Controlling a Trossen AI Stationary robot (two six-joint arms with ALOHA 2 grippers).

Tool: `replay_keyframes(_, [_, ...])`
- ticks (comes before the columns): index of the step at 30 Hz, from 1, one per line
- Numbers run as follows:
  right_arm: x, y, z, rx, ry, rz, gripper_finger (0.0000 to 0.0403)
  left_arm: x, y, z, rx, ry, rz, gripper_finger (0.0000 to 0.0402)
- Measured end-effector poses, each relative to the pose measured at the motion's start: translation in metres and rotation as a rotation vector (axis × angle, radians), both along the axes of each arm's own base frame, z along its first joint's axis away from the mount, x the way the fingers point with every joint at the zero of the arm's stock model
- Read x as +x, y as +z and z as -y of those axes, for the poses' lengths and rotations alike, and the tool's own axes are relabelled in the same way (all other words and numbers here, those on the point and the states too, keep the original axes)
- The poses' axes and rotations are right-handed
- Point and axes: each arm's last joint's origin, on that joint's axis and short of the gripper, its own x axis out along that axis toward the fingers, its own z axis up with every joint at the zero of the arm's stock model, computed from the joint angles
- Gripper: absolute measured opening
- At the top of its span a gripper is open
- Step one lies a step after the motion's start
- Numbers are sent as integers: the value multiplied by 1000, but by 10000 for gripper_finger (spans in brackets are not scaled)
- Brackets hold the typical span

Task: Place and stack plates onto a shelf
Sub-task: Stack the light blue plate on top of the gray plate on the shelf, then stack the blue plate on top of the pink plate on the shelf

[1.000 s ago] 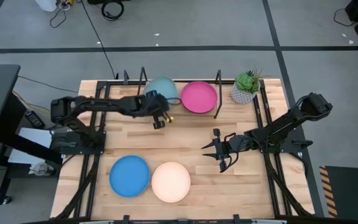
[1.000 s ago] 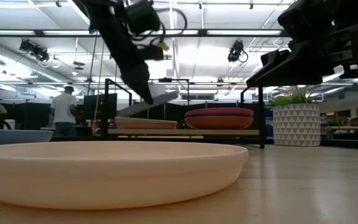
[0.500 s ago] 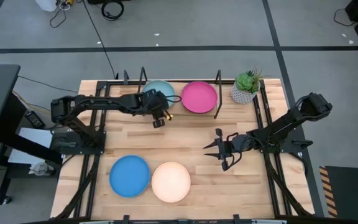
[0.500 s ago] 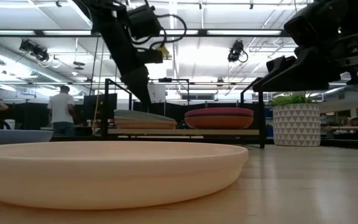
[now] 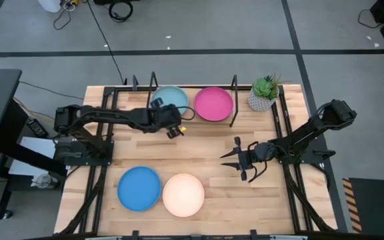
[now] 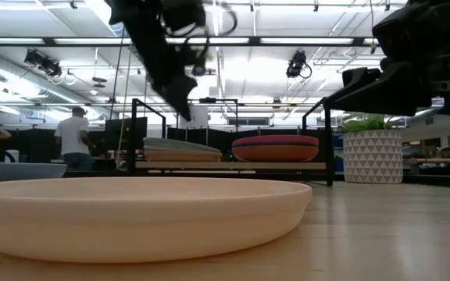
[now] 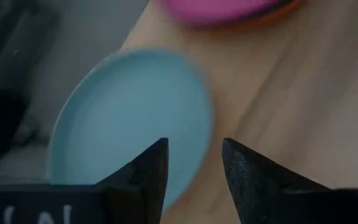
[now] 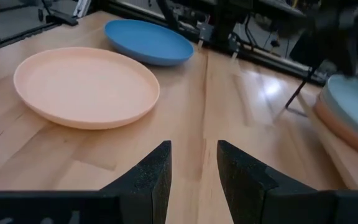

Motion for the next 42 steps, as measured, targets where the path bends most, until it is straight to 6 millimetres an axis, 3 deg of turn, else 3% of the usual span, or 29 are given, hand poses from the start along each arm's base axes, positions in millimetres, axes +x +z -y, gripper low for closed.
replay_keyframes(5, [0,1,0,-42,15,17,134,-14,-29,-10,47,102,-76,152])
replay_keyframes(12, [1,3,-1,-49,28,35,134,-22,-47,-14,124,99,-209,142])
replay_keyframes(15, [1,4,0,-45,36,37,134,-17,-36,-11,147,91,-186,142])
replay_keyframes(20, [2,3,1,-31,32,30,134,-9,4,-2,188,49,-67,142])
replay_keyframes(23, [1,1,2,-20,28,7,134,-7,13,10,0,-68,8,142])
replay_keyframes(28, [1,-1,2,-28,27,-10,134,-6,6,46,-636,-167,109,142])
replay_keyframes(30, [1,-1,2,-52,34,-8,134,-8,2,67,-778,-124,85,142])
replay_keyframes(36, [2,2,3,-150,60,26,134,-29,-6,136,-915,44,-45,142])
replay_keyframes(42, [6,7,12,-198,85,79,134,-49,-8,195,-1014,231,-16,142])
